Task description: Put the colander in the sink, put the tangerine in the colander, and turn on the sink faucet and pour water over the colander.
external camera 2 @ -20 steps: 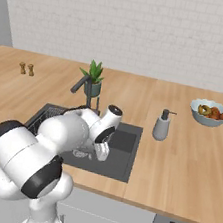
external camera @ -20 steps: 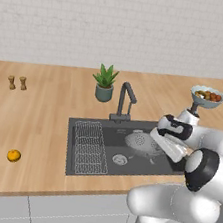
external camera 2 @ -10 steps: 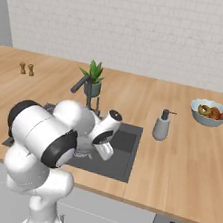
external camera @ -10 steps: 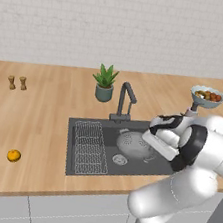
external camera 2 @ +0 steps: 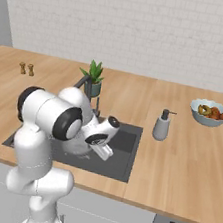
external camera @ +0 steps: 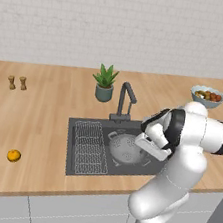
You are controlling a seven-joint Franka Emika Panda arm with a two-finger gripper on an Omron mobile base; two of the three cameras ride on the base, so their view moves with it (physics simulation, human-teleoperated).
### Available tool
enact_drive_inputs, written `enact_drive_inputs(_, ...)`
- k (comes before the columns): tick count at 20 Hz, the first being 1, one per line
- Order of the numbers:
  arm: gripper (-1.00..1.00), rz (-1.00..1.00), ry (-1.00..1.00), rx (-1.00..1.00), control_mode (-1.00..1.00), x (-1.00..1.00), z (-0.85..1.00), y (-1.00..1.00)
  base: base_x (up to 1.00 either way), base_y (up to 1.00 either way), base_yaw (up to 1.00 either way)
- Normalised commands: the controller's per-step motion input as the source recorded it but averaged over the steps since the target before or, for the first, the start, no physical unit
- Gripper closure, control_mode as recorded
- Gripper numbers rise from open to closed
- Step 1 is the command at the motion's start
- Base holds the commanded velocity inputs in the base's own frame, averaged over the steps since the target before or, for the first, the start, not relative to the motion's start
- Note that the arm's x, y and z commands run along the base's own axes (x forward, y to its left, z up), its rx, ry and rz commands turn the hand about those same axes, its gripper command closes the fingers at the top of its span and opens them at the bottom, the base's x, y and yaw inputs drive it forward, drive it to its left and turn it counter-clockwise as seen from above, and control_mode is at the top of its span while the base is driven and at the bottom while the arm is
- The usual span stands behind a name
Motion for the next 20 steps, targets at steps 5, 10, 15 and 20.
enact_drive_inputs(5, 1.00, 0.14, -0.09, 0.00, -1.00, 0.24, -0.41, 0.00, 0.00, 0.00, 0.00)
enact_drive_inputs(10, 1.00, 0.11, -0.05, 0.00, -1.00, 0.18, -0.37, 0.04, 0.00, 0.00, 0.00)
enact_drive_inputs(15, 1.00, 0.09, 0.00, 0.02, -1.00, 0.08, -0.34, 0.07, 0.00, 0.00, 0.00)
enact_drive_inputs(20, 1.00, 0.06, 0.00, 0.00, -1.00, 0.00, -0.35, 0.00, 0.00, 0.00, 0.00)
